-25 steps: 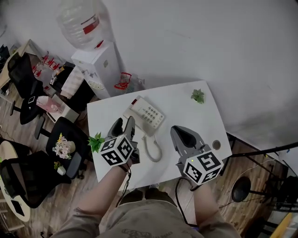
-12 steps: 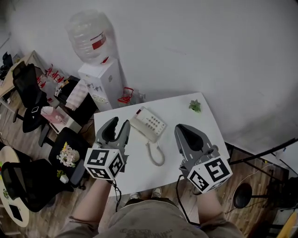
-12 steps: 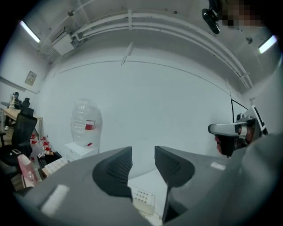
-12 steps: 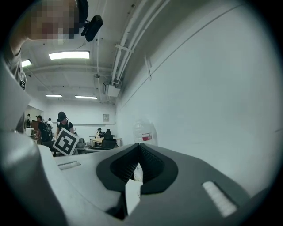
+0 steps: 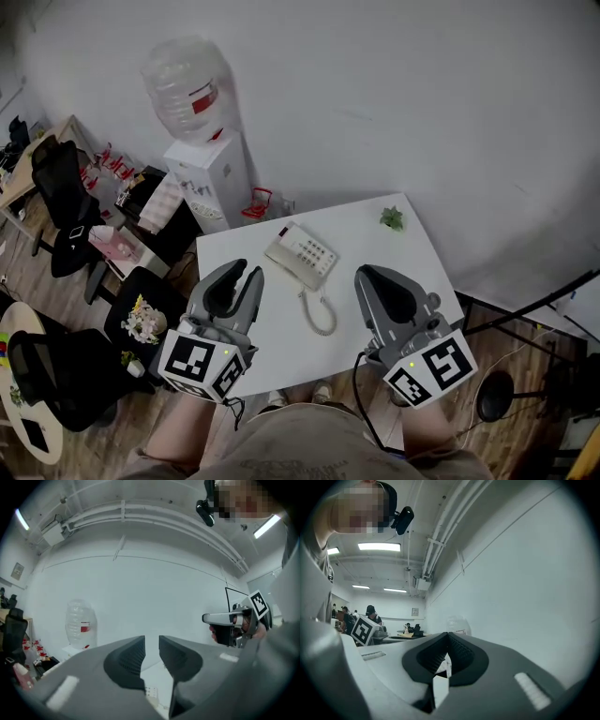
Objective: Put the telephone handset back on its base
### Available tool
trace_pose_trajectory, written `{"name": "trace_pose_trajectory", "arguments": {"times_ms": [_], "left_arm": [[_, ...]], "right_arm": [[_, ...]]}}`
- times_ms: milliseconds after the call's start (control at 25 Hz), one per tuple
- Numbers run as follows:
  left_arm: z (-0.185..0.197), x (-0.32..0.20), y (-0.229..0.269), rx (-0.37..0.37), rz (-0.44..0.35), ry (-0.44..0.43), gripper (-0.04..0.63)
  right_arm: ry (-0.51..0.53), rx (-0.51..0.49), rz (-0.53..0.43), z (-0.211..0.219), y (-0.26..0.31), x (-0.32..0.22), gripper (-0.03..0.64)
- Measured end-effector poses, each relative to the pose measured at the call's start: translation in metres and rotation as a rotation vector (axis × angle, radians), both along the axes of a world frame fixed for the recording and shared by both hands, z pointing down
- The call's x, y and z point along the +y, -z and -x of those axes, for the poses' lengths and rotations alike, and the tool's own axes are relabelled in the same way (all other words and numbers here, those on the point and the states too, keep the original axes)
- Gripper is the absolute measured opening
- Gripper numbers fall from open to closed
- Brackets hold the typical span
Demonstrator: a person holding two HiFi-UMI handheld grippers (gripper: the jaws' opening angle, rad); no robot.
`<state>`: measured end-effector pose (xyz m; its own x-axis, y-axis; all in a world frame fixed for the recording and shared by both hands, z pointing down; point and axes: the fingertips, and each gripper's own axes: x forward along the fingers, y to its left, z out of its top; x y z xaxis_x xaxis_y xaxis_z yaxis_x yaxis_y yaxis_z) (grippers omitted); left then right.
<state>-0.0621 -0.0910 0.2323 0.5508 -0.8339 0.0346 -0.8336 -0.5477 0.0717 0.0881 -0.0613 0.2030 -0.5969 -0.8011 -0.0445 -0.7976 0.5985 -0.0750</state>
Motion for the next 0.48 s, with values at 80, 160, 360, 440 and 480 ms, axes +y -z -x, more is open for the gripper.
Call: {"name": "trace_pose_trajectory", "arguments": {"times_ms": [80,160,360,440,480], "left_arm": [[0.001,0.01,0.001,-0.028,-0.019,-0.003,0.073],[0.001,0.018,0.0,-0.062,-0.032,-0.001,0.056],[-0.002,0.031,-0.017,-0.091,-0.009,-0.021,0.017],[0.002,0.034,-0.024,-0.069,-0.006,-0.005,0.002],[0.005,0.035,-0.027,-0.066,-0.01,0.006,0.002]], "right_arm": [[0.01,0.0,0.009,0.001,-0.002,0.008,0.024],[0.014,-0.002,0.023,0.001,-0.005,0.016,0.023],[0.032,0.023,0.065,0.006,-0.025,0.03,0.023],[0.034,0.03,0.087,0.008,-0.036,0.034,0.023],[0.034,0.033,0.098,0.009,-0.041,0.036,0.023]]}}
